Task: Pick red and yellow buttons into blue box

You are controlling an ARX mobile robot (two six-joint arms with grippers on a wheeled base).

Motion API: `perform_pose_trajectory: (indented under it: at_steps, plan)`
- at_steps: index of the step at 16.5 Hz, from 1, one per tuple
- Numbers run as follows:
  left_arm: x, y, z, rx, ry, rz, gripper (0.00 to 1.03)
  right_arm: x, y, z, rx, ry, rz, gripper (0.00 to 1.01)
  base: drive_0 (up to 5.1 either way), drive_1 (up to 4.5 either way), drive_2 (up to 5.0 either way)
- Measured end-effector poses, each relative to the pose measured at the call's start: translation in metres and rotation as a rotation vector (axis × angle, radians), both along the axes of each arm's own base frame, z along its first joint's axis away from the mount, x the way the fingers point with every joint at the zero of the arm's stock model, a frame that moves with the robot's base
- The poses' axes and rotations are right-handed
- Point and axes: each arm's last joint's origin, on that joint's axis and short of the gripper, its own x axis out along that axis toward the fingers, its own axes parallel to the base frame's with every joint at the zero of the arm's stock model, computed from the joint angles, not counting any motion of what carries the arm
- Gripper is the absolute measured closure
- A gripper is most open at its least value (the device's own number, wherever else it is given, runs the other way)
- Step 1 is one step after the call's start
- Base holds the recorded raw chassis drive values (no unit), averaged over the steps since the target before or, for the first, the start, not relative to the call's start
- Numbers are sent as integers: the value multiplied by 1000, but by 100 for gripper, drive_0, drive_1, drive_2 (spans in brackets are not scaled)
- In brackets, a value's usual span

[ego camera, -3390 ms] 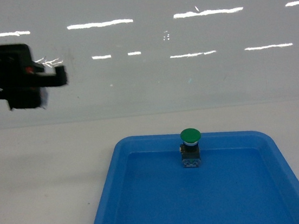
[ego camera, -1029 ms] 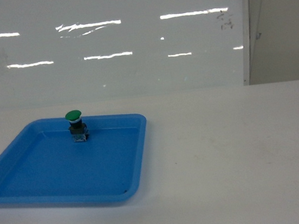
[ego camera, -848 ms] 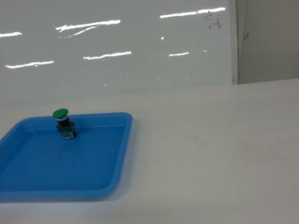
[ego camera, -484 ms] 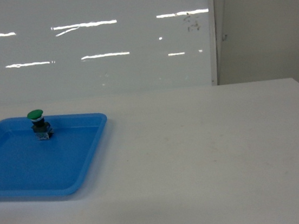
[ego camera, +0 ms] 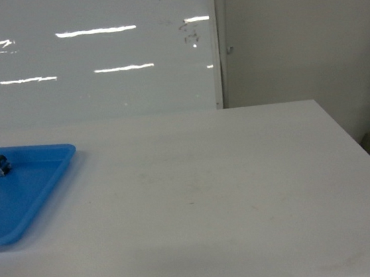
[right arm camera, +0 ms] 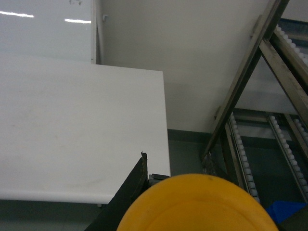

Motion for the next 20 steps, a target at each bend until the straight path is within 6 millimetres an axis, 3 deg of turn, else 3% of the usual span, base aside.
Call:
perform_pose_trajectory:
  at_steps: [7,20]
  plan:
    - [0,0,0,1,4,0,72,0,0,0,0,1,0,73,502,-242,-242]
    - [0,0,0,0,1,0,72,0,0,0,0,-1,0,73,451,-386,-76]
